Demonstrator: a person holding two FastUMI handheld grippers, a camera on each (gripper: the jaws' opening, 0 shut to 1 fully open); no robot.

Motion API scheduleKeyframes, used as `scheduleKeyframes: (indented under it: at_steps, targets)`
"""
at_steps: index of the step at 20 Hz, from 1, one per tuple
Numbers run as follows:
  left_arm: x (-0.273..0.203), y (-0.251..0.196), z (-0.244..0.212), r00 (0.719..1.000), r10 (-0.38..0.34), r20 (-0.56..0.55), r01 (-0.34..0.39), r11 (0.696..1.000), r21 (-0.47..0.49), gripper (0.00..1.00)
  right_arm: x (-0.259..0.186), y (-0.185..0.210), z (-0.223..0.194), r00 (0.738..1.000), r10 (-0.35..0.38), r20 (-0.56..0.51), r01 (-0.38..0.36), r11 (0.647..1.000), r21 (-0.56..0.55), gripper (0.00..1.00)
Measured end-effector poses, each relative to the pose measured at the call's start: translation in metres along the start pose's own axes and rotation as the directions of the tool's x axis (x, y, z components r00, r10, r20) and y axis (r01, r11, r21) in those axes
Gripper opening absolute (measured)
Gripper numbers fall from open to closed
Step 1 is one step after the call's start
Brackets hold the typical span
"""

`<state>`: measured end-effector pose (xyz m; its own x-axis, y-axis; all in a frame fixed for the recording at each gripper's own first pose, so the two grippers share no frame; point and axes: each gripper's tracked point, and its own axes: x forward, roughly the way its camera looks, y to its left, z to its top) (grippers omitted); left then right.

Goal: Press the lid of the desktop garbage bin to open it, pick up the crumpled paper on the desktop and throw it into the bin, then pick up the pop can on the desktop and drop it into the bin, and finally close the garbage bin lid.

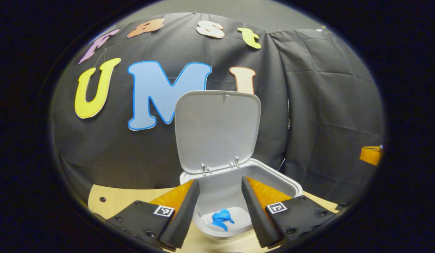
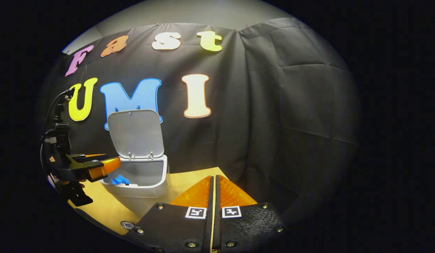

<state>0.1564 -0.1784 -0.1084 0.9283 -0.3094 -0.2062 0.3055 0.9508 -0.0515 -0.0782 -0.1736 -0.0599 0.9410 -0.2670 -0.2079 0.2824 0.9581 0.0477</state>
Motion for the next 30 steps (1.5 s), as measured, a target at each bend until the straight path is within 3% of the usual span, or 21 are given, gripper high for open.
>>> scheduleKeyframes:
  at_steps: [5,6,11,14,15,19,20,21,23,24,25,26,30]
  targets:
    - [-0.005,0.022,0.0,0.999,0.053,-0.002,-0.053,0.998,-0.015,0.86,0.007,0.023,0.0,0.998,0.061,-0.004,-0.061,0.998,-0.007,0.02]
    - [-0.011,0.03,0.001,0.998,0.07,0.002,-0.069,0.997,-0.018,0.75,0.008,0.031,-0.001,0.997,0.081,-0.005,-0.081,0.997,-0.009,0.02]
    - [-0.05,0.077,0.004,0.984,0.176,0.014,-0.176,0.984,-0.028,0.81,0.014,0.075,-0.005,0.982,0.19,-0.01,-0.19,0.982,-0.002,0.02]
    - [-0.079,0.107,0.002,0.969,0.245,0.017,-0.244,0.969,-0.043,0.81,0.013,0.107,-0.012,0.963,0.27,-0.015,-0.27,0.963,0.012,0.02]
    - [-0.089,0.117,0.002,0.963,0.269,0.02,-0.268,0.962,-0.046,0.86,0.013,0.117,-0.015,0.955,0.295,-0.023,-0.295,0.955,0.009,0.02]
    - [-0.13,0.149,-0.002,0.935,0.354,0.026,-0.353,0.935,-0.042,0.82,0.005,0.157,-0.033,0.912,0.406,-0.057,-0.408,0.913,-0.019,0.04]
    - [-0.142,0.156,-0.002,0.928,0.372,0.028,-0.371,0.927,-0.049,0.78,0.002,0.166,-0.038,0.902,0.428,-0.064,-0.43,0.902,-0.027,0.08]
    - [-0.15,0.161,-0.003,0.921,0.388,0.029,-0.386,0.921,-0.058,0.82,0.001,0.174,-0.042,0.891,0.449,-0.074,-0.452,0.892,-0.033,0.08]
    - [-0.166,0.169,-0.004,0.91,0.414,0.03,-0.411,0.909,-0.074,0.86,-0.004,0.187,-0.055,0.871,0.48,-0.105,-0.487,0.872,-0.05,0.2]
    - [-0.173,0.171,-0.005,0.904,0.426,0.028,-0.423,0.903,-0.08,0.86,-0.006,0.193,-0.062,0.862,0.493,-0.119,-0.502,0.863,-0.058,0.33]
    - [-0.18,0.175,-0.007,0.9,0.435,0.029,-0.432,0.898,-0.083,0.86,-0.009,0.198,-0.067,0.851,0.508,-0.13,-0.519,0.853,-0.064,0.38]
    - [-0.188,0.178,-0.008,0.895,0.444,0.029,-0.441,0.894,-0.086,0.78,-0.009,0.204,-0.075,0.842,0.519,-0.147,-0.532,0.844,-0.07,0.47]
    - [-0.206,0.188,-0.009,0.878,0.478,0.029,-0.473,0.875,-0.099,0.86,-0.016,0.221,-0.107,0.802,0.556,-0.22,-0.582,0.809,-0.079,0.72]
